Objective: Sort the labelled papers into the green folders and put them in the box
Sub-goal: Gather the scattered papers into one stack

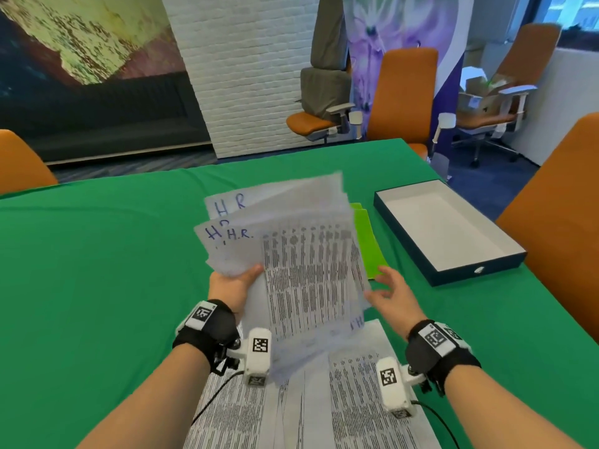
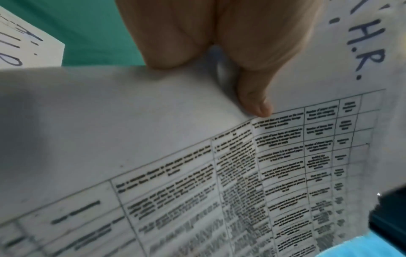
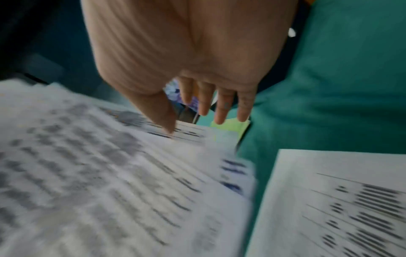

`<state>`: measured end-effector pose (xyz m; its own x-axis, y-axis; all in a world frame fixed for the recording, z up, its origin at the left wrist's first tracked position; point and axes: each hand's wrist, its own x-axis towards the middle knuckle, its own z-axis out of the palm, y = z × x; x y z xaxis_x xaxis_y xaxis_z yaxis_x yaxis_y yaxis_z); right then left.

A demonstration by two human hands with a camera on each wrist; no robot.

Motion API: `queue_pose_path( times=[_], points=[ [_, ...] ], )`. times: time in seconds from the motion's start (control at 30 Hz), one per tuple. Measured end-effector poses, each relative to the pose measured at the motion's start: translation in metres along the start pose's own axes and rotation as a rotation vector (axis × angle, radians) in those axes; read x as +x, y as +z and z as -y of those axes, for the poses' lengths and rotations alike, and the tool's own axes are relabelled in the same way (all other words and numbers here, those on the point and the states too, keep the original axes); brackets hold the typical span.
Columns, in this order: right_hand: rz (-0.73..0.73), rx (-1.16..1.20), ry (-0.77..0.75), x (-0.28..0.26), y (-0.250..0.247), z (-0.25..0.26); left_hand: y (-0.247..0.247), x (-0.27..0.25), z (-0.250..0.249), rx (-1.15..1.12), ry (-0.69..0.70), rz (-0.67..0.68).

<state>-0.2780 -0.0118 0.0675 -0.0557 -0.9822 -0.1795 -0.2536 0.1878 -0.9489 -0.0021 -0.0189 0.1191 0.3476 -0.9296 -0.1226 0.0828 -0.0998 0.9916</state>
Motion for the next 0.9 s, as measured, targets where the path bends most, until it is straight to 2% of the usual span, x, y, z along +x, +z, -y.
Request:
queue_pose_path(
  times=[0.1, 0.2, 0.3, 0.4, 0.5, 0.67, 0.8, 0.9],
  points=[
    [0.063, -0.077, 0.186, -0.004, 0.002, -0.029, -0.007, 0.007, -0.011, -0.068, 0.0, -0.031],
    [0.082, 0.041, 0.225, -0.007, 0.013, -0.039, -0.009, 0.008, -0.02, -0.115, -0.005, -0.011],
    [0.018, 0.242, 0.249, -0.003, 0.018, -0.032, -0.01, 0.007, -0.025, -0.121, -0.007, -0.015],
    [-0.055, 0.199, 0.232, -0.001, 0.017, -0.022, -0.012, 0.006, -0.026, -0.111, -0.02, -0.036],
    [-0.148, 0.267, 0.263, 0.002, 0.015, -0.022, -0.015, 0.003, -0.026, -0.122, -0.028, -0.071],
    [-0.239, 0.313, 0.213, 0.002, 0.008, -0.022, -0.017, -0.004, -0.025, -0.159, -0.028, -0.097],
    [-0.434, 0.344, 0.086, 0.01, -0.003, -0.019, -0.019, -0.003, -0.022, -0.184, -0.053, -0.097],
    [-0.453, 0.273, 0.012, 0.015, -0.014, -0.009, -0.02, -0.001, -0.017, -0.179, -0.059, -0.089]
  ],
)
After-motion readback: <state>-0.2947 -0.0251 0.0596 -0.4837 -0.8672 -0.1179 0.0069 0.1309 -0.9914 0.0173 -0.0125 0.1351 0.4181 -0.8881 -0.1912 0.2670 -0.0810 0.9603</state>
